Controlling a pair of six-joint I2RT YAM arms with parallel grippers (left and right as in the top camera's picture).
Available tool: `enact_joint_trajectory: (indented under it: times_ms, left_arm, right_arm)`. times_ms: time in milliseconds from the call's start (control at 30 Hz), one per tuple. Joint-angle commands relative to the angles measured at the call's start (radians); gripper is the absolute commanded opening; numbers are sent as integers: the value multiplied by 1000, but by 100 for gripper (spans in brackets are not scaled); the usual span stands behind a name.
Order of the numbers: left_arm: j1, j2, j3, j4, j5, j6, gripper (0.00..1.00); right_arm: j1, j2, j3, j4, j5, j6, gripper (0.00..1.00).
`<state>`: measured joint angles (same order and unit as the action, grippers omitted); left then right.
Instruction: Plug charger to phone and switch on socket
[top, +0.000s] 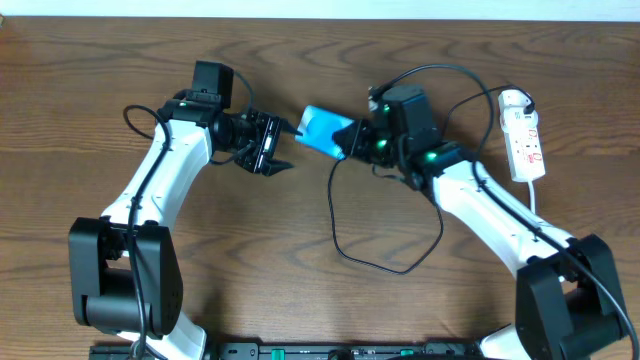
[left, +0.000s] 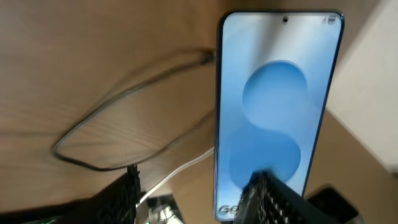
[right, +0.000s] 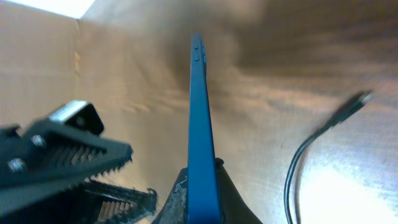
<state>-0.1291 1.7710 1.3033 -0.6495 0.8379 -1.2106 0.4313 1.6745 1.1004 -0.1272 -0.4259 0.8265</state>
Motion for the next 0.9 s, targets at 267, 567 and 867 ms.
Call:
enact_joint_trajectory:
  times_ms: [267, 567, 867]
  left_arm:
    - [0, -23, 18, 315, 246, 95, 60]
    - [0, -23, 18, 529, 277, 18, 60]
    - [0, -23, 18, 650, 249, -98, 60]
  right_arm:
    - [-57, -111, 21, 148, -14, 302, 2]
    - [-57, -111, 21, 255, -26, 541, 1]
    - [-44, -111, 21, 371, -40, 756, 1]
